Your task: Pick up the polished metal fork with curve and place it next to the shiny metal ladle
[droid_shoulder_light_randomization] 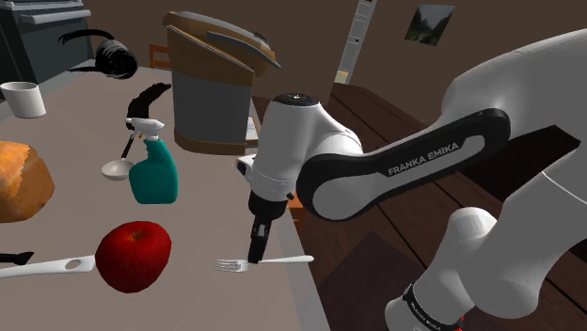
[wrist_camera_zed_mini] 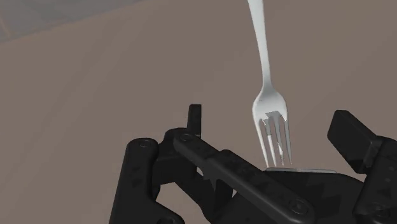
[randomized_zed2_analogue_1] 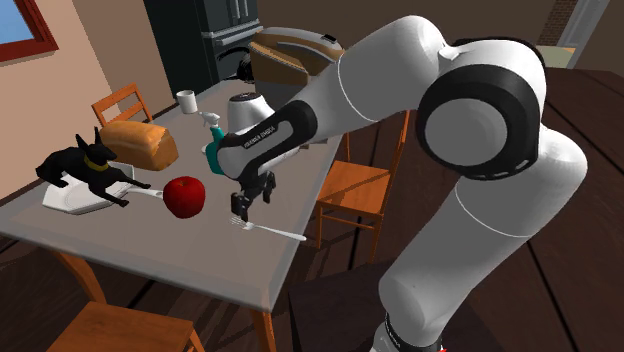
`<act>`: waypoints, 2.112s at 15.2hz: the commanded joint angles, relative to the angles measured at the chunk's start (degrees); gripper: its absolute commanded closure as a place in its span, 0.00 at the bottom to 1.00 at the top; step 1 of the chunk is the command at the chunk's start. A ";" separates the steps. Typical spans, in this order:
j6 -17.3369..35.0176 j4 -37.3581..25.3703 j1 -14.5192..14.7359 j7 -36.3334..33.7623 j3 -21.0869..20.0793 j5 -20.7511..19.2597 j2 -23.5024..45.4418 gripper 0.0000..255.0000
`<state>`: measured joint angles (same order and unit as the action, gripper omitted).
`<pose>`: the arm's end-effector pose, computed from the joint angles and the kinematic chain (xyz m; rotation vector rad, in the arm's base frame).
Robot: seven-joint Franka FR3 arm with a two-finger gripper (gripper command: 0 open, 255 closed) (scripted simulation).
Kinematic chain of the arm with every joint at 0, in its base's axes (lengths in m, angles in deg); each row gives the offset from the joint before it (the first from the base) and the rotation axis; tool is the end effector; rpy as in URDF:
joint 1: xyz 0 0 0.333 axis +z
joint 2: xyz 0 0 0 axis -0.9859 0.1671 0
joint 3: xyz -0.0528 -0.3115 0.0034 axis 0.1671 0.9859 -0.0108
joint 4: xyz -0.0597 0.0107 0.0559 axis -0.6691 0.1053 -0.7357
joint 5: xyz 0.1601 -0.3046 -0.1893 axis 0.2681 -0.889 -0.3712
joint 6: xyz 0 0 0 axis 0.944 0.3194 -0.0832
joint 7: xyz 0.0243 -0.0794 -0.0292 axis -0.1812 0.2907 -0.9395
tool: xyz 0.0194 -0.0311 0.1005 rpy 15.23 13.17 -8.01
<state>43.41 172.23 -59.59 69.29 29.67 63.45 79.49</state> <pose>0.3688 0.2968 0.3794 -2.9025 -1.0986 -0.0525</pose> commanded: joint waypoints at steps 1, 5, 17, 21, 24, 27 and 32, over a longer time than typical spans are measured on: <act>1.59 -0.71 1.05 0.43 -1.29 -0.67 2.05 0.00; 4.89 0.42 1.00 -0.14 -1.56 -1.39 4.29 0.00; 7.83 1.26 0.95 -0.77 -1.75 -2.22 6.47 1.00; 8.02 1.33 0.95 -0.81 -1.77 -2.27 6.60 1.00; 8.03 1.42 0.93 -0.72 -1.73 -2.23 6.52 1.00; 7.00 1.00 0.99 -0.61 -1.69 -1.99 5.88 1.00; 2.86 -0.53 1.05 0.05 -1.46 -1.05 3.16 1.00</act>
<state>47.17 172.11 -58.52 69.19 28.14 62.24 83.14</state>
